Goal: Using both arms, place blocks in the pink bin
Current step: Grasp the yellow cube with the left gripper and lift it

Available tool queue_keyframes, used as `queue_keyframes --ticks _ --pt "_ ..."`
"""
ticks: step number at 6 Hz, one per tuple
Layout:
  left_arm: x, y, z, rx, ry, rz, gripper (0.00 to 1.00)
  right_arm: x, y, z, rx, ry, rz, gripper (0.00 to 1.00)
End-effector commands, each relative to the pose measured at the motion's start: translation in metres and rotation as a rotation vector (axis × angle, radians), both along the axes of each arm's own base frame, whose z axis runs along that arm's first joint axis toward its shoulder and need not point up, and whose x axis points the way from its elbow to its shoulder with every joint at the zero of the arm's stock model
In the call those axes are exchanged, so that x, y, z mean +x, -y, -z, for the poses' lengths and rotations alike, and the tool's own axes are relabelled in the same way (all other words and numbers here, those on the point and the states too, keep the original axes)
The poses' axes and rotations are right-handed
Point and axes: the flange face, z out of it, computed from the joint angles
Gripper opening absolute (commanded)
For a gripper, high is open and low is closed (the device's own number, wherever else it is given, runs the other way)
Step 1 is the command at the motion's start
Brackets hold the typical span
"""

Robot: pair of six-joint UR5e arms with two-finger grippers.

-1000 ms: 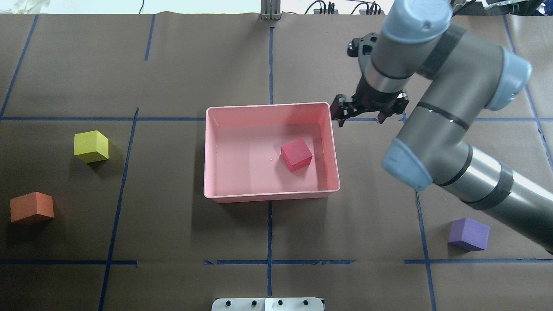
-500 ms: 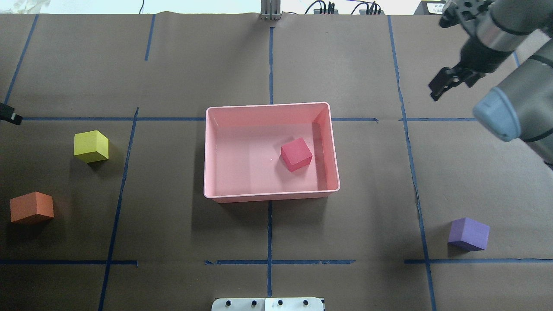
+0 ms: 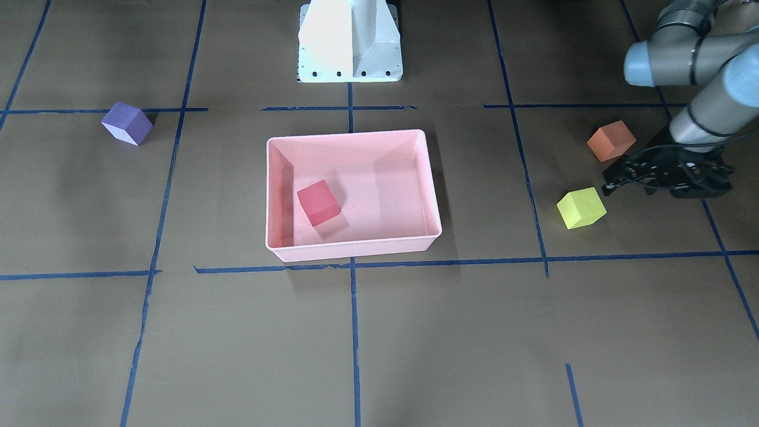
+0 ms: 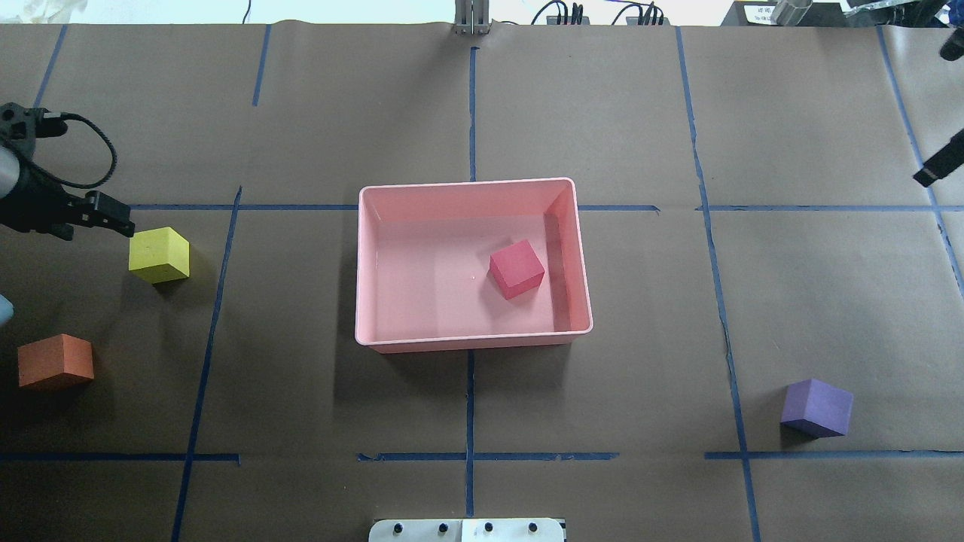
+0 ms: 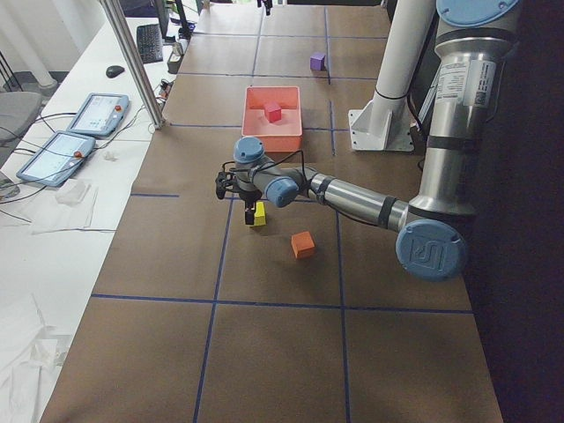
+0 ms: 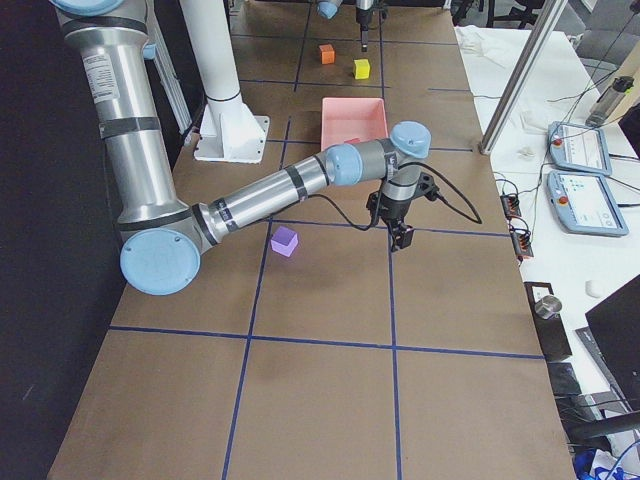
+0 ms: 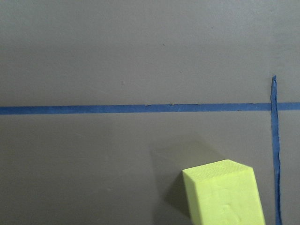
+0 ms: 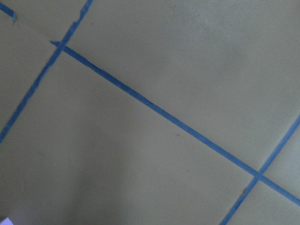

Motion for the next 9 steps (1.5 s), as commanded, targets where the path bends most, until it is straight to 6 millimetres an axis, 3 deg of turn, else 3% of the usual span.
queue_keyframes --ticks 1,4,6,8,9 --pt "0.035 -0.009 0.005 -0.033 0.011 0.008 1.00 0.040 -0.023 -0.036 0.014 0.010 0.033 1.00" --pt "0.062 -0.007 -0.018 -0.060 0.054 -0.020 1.00 0.041 -0.028 -0.043 0.001 0.005 0.033 1.00" --pt "0.069 -0.002 -0.029 -0.075 0.069 -0.026 1.00 0.042 -0.030 -0.046 -0.002 0.003 0.033 1.00" --pt "0.069 0.000 -0.032 -0.058 0.088 -0.014 0.88 0.042 -0.034 -0.049 -0.006 0.003 0.034 1.00" --pt "0.069 0.000 -0.029 -0.053 0.085 -0.015 0.63 0.043 -0.036 -0.049 -0.004 0.003 0.034 1.00"
